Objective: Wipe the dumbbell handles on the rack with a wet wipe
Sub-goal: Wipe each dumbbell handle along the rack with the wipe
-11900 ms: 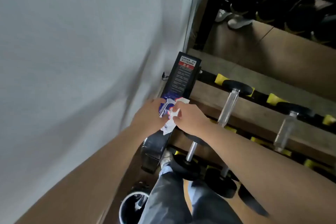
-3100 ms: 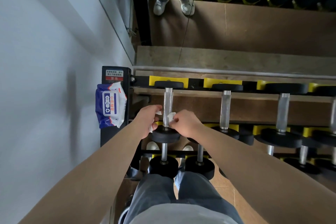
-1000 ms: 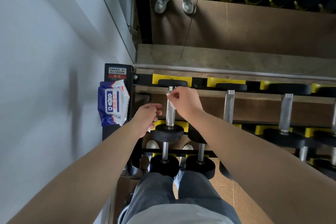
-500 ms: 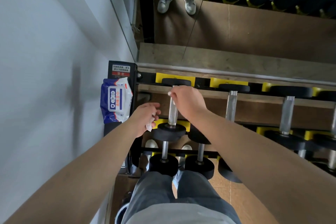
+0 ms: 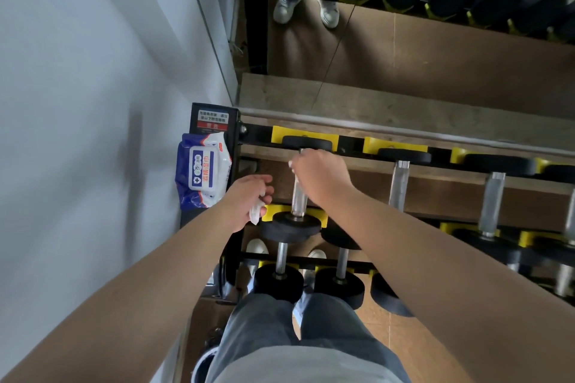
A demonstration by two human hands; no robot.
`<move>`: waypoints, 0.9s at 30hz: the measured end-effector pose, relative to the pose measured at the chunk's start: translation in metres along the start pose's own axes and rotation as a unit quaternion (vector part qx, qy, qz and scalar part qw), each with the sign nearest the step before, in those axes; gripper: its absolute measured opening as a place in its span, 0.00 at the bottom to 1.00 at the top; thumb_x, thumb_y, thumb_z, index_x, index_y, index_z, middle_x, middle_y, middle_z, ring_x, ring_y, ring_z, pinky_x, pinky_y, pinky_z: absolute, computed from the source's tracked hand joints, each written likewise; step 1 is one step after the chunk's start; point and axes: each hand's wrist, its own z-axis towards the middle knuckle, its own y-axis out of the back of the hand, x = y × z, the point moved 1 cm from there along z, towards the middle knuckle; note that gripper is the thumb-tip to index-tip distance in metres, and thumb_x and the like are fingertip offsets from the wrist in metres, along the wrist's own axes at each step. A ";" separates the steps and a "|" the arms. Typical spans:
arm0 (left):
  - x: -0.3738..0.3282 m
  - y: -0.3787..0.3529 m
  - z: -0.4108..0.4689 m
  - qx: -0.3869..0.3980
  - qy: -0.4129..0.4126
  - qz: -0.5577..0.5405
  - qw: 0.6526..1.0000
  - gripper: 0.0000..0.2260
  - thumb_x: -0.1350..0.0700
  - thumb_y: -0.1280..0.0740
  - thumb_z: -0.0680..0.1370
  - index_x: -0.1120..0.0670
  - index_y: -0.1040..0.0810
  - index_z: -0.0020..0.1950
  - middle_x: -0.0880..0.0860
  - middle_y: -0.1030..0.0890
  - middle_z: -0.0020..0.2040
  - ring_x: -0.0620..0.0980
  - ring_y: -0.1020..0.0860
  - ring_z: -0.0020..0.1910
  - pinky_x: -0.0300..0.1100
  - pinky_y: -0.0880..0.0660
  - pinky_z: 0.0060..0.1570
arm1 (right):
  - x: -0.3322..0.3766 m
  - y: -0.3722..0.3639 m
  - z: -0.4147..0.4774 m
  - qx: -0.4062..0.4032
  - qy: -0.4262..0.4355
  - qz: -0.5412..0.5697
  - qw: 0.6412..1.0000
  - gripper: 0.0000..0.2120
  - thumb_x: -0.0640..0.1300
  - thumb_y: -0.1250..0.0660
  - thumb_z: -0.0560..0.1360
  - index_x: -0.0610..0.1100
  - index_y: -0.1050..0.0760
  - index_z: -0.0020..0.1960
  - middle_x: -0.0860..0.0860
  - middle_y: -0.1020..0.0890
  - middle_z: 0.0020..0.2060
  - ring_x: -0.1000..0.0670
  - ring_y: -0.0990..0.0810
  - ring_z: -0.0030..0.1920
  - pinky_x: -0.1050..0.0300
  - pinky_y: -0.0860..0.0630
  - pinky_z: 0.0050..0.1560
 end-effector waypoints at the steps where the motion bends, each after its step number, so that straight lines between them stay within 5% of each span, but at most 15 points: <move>1: 0.000 0.000 0.000 -0.002 0.001 0.006 1.000 0.17 0.69 0.46 0.78 0.56 0.21 0.56 0.55 0.22 0.43 0.47 0.27 0.31 0.40 0.33 0.27 | -0.002 0.001 0.000 -0.020 -0.009 0.009 1.000 0.11 0.37 0.34 0.79 0.44 0.20 0.60 0.47 0.19 0.50 0.42 0.18 0.52 0.52 0.26 0.41; 6: 0.002 -0.001 0.002 -0.004 0.008 0.015 1.000 0.17 0.68 0.44 0.79 0.55 0.20 0.58 0.55 0.20 0.44 0.48 0.26 0.33 0.40 0.31 0.27 | 0.014 -0.024 -0.021 0.081 0.066 0.033 0.994 0.11 0.37 0.34 0.80 0.41 0.22 0.62 0.44 0.21 0.54 0.43 0.19 0.54 0.48 0.19 0.52; 10: 0.004 -0.005 0.003 0.011 0.009 0.013 1.000 0.15 0.67 0.42 0.80 0.55 0.20 0.59 0.56 0.20 0.48 0.49 0.25 0.35 0.40 0.30 0.26 | 0.010 -0.044 -0.032 0.146 0.096 0.085 0.981 0.08 0.42 0.37 0.82 0.45 0.21 0.58 0.48 0.20 0.47 0.45 0.19 0.49 0.49 0.20 0.49; 14: 0.002 -0.010 0.004 0.016 0.002 0.011 1.000 0.15 0.68 0.43 0.79 0.56 0.20 0.59 0.56 0.21 0.46 0.48 0.25 0.33 0.40 0.30 0.26 | -0.010 -0.043 -0.034 0.054 0.086 0.135 0.986 0.08 0.46 0.40 0.85 0.45 0.23 0.58 0.51 0.23 0.44 0.49 0.21 0.45 0.52 0.21 0.47; 19: -0.001 -0.012 0.008 0.010 0.007 0.022 1.000 0.17 0.68 0.43 0.79 0.55 0.19 0.59 0.56 0.20 0.45 0.48 0.25 0.32 0.39 0.30 0.25 | -0.033 -0.034 -0.017 -0.131 -0.162 0.311 0.927 0.08 0.44 0.38 0.84 0.45 0.21 0.53 0.51 0.20 0.44 0.52 0.21 0.42 0.56 0.23 0.44; 21: -0.002 -0.012 0.009 0.006 0.012 0.023 1.000 0.16 0.67 0.42 0.79 0.55 0.19 0.58 0.56 0.20 0.45 0.48 0.25 0.33 0.40 0.30 0.24 | -0.034 -0.040 -0.019 -0.083 -0.187 0.337 0.919 0.07 0.42 0.37 0.83 0.44 0.20 0.54 0.51 0.20 0.45 0.51 0.21 0.44 0.56 0.23 0.46; 25: -0.002 -0.012 0.008 0.021 0.011 0.005 1.000 0.17 0.69 0.43 0.78 0.57 0.20 0.60 0.57 0.22 0.45 0.48 0.26 0.32 0.39 0.32 0.24 | -0.022 -0.065 -0.027 0.158 -0.169 0.313 0.921 0.04 0.45 0.34 0.82 0.44 0.23 0.51 0.51 0.21 0.42 0.50 0.21 0.44 0.58 0.27 0.43; 27: -0.001 -0.013 0.007 0.024 0.013 0.006 1.000 0.17 0.70 0.44 0.78 0.58 0.21 0.60 0.57 0.22 0.45 0.48 0.27 0.31 0.39 0.33 0.24 | -0.023 -0.073 -0.024 0.177 -0.207 0.352 0.896 0.05 0.44 0.33 0.81 0.42 0.21 0.51 0.48 0.19 0.42 0.50 0.20 0.42 0.59 0.29 0.37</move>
